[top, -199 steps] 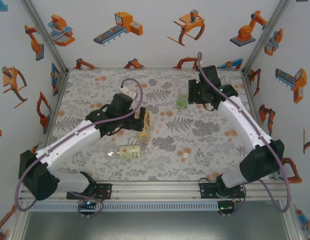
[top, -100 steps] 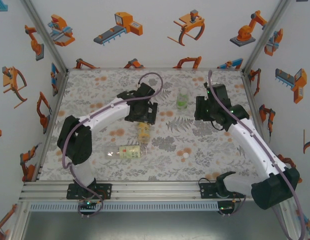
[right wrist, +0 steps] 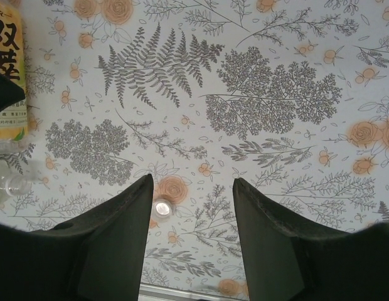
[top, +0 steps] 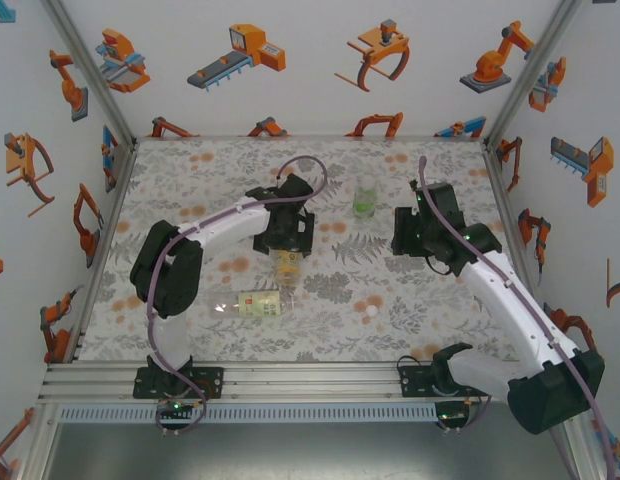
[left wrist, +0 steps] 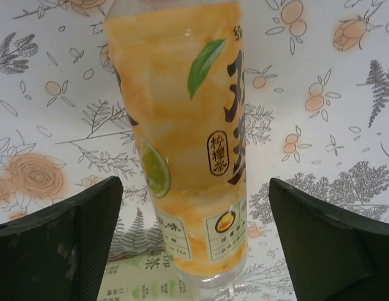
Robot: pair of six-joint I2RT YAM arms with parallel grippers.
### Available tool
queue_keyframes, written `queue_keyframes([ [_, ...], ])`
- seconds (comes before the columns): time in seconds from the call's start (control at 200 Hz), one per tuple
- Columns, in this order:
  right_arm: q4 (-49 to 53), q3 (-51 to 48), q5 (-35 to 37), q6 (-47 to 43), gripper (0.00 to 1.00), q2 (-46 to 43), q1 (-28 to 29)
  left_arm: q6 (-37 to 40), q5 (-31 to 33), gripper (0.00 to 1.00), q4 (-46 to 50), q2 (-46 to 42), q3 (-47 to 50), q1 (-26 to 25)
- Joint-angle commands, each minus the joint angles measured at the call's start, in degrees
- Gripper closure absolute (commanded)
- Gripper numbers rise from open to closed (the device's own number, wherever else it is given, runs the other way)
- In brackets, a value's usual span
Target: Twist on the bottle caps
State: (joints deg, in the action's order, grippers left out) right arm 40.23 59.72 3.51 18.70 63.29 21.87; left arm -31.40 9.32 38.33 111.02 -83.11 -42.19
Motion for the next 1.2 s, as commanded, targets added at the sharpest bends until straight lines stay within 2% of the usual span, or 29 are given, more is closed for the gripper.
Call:
queue_keyframes([
  [0.0,0.89,-0.43,-1.11,0.99,0.49,-0.70,-0.34,-2.59,-0.67,0.14,-0.08,2.78,-0.39,0.26],
  [0.14,1.27,-0.71,-1.31,1.12,0.49,-0.92,-0.41,-2.97,0.13,0.19,-0.07,3.96,-0.38,0.27],
  [0.406,3.35,0.39,-1.18,0.73,0.49,-1.47,-0.35,-3.41,-0.18,0.39,-0.59,5.52,-0.40,0.44],
  [0.591,4.26,2.37,-3.88,0.08,0.49,-2.16,-0.34,-2.38,1.41,0.49,-2.03,1.79,1.05,0.70],
  [0.706,3.12,2.68,-7.14,-1.24,0.49,-1.66,-0.33,-0.25,1.98,0.53,-4.88,-3.69,3.39,0.76],
  [0.881,-0.97,3.18,-13.03,-1.34,0.50,0.64,0.09,2.14,4.92,0.64,-7.89,-16.06,8.57,0.89],
  [1.107,-5.73,6.68,-12.02,0.73,0.52,8.66,3.81,3.46,5.54,0.84,-11.71,-34.24,17.95,3.41],
  [1.197,-6.55,10.17,-10.70,0.68,0.52,13.91,6.39,3.99,5.64,0.85,-11.14,-40.52,20.60,4.82],
])
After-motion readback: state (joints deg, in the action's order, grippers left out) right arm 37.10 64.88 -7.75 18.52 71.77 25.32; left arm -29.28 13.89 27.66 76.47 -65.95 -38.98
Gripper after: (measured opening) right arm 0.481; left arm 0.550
